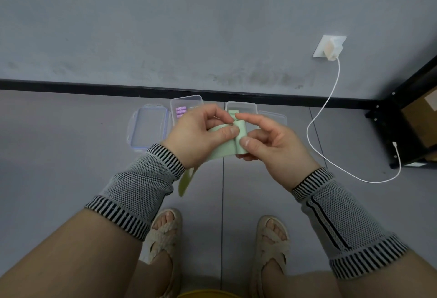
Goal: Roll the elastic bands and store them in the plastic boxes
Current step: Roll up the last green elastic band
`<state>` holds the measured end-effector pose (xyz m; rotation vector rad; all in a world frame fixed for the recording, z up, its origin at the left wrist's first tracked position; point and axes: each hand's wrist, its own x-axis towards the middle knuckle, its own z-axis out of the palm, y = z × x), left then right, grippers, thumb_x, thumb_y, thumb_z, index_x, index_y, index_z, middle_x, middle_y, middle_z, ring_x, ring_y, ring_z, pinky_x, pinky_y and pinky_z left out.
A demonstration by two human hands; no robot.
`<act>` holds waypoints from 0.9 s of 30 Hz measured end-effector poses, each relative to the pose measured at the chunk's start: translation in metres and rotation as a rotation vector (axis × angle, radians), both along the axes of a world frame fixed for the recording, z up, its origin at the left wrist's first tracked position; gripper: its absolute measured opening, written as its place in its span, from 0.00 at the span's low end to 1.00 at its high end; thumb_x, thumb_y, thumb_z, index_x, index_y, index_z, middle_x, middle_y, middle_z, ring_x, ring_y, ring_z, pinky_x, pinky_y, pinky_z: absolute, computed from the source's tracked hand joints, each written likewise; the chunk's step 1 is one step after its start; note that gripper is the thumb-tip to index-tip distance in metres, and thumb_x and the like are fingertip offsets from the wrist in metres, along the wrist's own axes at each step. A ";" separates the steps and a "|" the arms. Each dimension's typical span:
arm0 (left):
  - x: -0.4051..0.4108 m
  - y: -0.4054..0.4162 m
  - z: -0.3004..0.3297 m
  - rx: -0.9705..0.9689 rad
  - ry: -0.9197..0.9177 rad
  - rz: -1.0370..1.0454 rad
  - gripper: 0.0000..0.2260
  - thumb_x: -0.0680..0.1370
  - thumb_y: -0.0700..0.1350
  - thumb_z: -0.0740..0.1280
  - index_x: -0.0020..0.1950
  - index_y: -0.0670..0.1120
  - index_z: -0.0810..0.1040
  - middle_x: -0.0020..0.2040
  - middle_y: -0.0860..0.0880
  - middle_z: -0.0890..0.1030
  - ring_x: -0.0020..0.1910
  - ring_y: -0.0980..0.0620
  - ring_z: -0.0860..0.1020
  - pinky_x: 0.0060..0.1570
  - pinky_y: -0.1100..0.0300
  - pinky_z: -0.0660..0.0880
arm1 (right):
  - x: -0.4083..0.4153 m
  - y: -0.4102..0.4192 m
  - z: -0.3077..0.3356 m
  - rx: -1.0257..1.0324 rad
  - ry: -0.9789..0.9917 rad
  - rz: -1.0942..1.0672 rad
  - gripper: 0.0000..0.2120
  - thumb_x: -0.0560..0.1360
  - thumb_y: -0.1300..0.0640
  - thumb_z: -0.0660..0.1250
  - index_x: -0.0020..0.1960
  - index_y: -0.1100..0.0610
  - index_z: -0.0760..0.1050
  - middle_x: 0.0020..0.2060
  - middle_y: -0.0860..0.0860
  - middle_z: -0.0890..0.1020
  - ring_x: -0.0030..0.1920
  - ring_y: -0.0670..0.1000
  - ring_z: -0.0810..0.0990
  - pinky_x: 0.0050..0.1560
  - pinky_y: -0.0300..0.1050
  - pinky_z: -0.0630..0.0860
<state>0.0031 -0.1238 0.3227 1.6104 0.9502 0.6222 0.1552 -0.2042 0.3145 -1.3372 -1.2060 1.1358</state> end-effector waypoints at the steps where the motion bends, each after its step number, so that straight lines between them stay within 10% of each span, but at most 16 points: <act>1: 0.000 0.001 -0.001 0.031 0.022 -0.005 0.02 0.75 0.44 0.69 0.44 0.49 0.77 0.37 0.49 0.82 0.35 0.55 0.78 0.38 0.60 0.75 | 0.001 0.000 0.000 -0.003 0.024 -0.005 0.18 0.76 0.68 0.63 0.60 0.49 0.74 0.32 0.48 0.82 0.37 0.48 0.82 0.43 0.43 0.78; 6: -0.003 0.003 -0.003 0.197 0.261 -0.069 0.07 0.80 0.45 0.61 0.47 0.55 0.77 0.35 0.59 0.76 0.30 0.67 0.73 0.29 0.73 0.67 | 0.008 -0.003 -0.001 -0.035 0.081 0.037 0.17 0.77 0.68 0.62 0.60 0.50 0.74 0.32 0.48 0.81 0.36 0.49 0.80 0.42 0.45 0.76; 10: -0.005 0.003 0.000 0.285 0.392 -0.155 0.06 0.79 0.48 0.61 0.50 0.55 0.78 0.40 0.58 0.79 0.39 0.61 0.76 0.40 0.64 0.72 | 0.013 -0.003 0.000 -0.065 0.113 0.059 0.18 0.72 0.60 0.64 0.60 0.49 0.75 0.35 0.51 0.81 0.37 0.49 0.80 0.40 0.41 0.75; 27: -0.001 0.002 0.002 0.314 0.267 -0.062 0.06 0.72 0.47 0.71 0.41 0.55 0.74 0.34 0.57 0.76 0.28 0.65 0.74 0.26 0.73 0.68 | 0.004 0.001 0.002 0.062 -0.077 -0.118 0.17 0.73 0.68 0.68 0.50 0.47 0.74 0.29 0.45 0.77 0.31 0.45 0.73 0.35 0.36 0.73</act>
